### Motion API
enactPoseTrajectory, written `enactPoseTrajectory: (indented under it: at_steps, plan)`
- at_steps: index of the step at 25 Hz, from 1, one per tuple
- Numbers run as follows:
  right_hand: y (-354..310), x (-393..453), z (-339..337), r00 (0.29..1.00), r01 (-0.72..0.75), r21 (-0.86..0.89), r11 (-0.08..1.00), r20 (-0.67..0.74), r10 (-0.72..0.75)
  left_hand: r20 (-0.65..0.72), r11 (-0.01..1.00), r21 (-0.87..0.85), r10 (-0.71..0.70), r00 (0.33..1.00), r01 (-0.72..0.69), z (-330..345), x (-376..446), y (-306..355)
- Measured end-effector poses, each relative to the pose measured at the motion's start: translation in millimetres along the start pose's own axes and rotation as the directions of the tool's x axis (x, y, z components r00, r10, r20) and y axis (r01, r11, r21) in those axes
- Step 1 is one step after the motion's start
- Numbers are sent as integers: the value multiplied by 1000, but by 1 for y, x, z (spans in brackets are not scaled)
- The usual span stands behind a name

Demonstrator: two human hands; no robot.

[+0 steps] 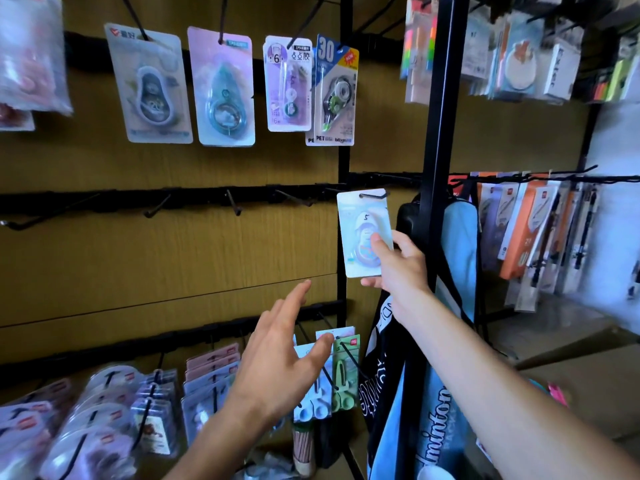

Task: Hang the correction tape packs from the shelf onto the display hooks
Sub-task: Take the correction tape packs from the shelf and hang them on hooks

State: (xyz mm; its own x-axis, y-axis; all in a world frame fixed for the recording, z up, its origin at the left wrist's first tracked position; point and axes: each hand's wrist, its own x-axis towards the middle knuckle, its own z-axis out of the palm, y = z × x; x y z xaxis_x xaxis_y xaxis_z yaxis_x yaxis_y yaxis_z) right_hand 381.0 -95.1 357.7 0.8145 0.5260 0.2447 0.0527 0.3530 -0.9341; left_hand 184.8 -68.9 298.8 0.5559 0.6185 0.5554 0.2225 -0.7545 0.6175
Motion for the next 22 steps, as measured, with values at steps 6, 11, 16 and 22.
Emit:
enactPoseTrajectory:
  at_steps: [6, 11, 16, 22]
  plan:
    - [16, 42, 28, 999, -54, -69, 996, 5, 54, 10, 1000, 24, 8, 1000, -8, -8, -10, -16]
    - [35, 24, 20, 951, -309, 182, 934, 49, 305, -23, 999, 17, -48, 999, 48, -16, -19, -33]
    - [115, -90, -5, 885, -461, 165, 872, 160, 437, -2, 916, -277, -301, 954, 288, 12, -102, -83]
    - [259, -162, -24, 200, 168, -904, 393, 421, 885, 77, 756, -146, -634, 769, 638, 70, -220, -188]
